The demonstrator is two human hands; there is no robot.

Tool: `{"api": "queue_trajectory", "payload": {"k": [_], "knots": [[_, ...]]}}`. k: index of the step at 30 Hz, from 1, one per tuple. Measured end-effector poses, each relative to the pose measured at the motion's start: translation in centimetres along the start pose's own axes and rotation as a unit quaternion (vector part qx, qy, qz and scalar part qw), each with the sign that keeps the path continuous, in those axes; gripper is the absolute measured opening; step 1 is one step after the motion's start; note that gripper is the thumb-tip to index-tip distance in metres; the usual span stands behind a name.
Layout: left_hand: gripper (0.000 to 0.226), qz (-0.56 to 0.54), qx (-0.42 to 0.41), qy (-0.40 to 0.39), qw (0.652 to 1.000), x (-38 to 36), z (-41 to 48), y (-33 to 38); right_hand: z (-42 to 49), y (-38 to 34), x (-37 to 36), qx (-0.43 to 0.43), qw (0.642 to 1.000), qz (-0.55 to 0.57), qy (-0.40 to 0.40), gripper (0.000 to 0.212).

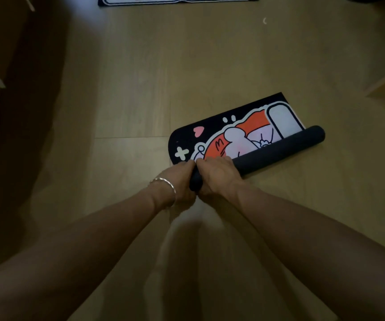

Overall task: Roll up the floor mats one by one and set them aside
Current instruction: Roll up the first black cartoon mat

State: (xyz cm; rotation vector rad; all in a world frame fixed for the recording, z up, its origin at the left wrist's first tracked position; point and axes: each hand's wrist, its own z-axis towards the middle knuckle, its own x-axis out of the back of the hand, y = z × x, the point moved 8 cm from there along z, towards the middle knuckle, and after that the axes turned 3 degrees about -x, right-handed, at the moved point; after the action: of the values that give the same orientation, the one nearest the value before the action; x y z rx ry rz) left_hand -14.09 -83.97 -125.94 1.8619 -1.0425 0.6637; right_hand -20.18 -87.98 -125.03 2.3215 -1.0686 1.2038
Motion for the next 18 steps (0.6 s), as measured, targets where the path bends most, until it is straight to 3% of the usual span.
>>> {"api": "queue_trajectory", "payload": {"k": [2,4,8,11,14,16,18], "knots": [[0.064,0.067,-0.015,0.041,0.997,0.0,-0.3,0.4,0.2,0.1,0.1,-0.001,1.000,0.011,-0.008,0.052],[0.063,0.063,-0.012,0.038,0.997,0.1,0.0,0.3,-0.4,0.0,0.4,0.008,0.999,0.008,0.047,0.055],[0.054,-0.074,0.010,-0.088,0.993,-1.0,0.6,-0.2,-2.0,-0.7,0.2,0.042,0.986,-0.066,0.144,0.060],[0.055,-0.095,0.019,-0.085,0.992,-1.1,0.4,-0.3,-1.1,-0.4,0.1,0.030,0.994,-0.045,0.092,0.058],[0.054,0.025,0.018,0.005,1.000,-0.5,0.1,-0.1,0.1,-0.5,0.1,0.017,0.999,-0.046,-0.009,0.058],[0.052,0.089,0.003,0.036,0.995,-0.4,0.0,0.3,0.0,-0.6,0.4,0.019,0.999,-0.045,0.003,0.059],[0.051,0.054,0.011,-0.020,0.998,-0.3,0.3,0.0,-0.9,-1.0,0.8,0.034,0.994,-0.055,0.085,0.060]]}}
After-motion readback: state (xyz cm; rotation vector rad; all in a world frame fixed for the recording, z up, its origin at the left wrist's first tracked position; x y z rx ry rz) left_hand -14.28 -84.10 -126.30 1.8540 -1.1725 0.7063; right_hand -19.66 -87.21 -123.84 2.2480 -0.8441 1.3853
